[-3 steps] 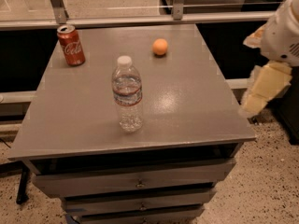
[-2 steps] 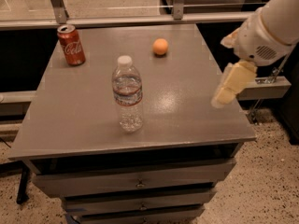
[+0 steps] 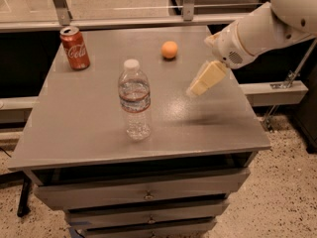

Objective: Move orange near water bottle

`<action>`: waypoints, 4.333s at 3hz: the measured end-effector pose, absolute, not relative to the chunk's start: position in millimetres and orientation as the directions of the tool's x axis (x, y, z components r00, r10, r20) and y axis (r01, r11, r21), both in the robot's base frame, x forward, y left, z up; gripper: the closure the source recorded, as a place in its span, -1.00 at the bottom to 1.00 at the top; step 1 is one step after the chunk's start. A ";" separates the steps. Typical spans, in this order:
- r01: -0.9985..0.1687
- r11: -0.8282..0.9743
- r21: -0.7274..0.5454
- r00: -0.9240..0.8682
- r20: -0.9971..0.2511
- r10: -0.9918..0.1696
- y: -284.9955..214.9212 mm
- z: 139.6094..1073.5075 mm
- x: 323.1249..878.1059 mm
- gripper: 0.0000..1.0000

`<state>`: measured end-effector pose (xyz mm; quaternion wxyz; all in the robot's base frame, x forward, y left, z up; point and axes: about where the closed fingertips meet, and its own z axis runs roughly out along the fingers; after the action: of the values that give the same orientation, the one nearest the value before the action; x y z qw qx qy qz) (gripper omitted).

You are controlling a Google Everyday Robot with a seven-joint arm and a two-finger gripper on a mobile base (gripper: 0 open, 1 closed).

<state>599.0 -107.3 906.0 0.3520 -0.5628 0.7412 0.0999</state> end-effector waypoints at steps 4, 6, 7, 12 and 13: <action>-0.713 0.676 -0.184 -0.230 -0.850 -0.474 -115.7 916.9 686.1 -1.00; -0.653 0.750 -0.102 -0.217 -0.924 -0.315 -114.5 894.3 746.4 -1.00; -0.657 0.746 -0.107 -0.202 -0.928 -0.312 -109.5 882.0 770.6 -1.00; -0.749 0.661 -0.049 -0.178 -0.946 -0.272 -47.5 848.1 808.7 -0.19; -0.754 0.655 -0.039 -0.184 -0.946 -0.268 -45.8 847.6 803.3 0.27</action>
Offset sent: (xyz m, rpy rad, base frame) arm 0.0269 -0.0114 0.0080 0.1022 -0.0803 -0.2107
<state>803.3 -45.8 847.6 0.5360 -0.3476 0.7352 0.2268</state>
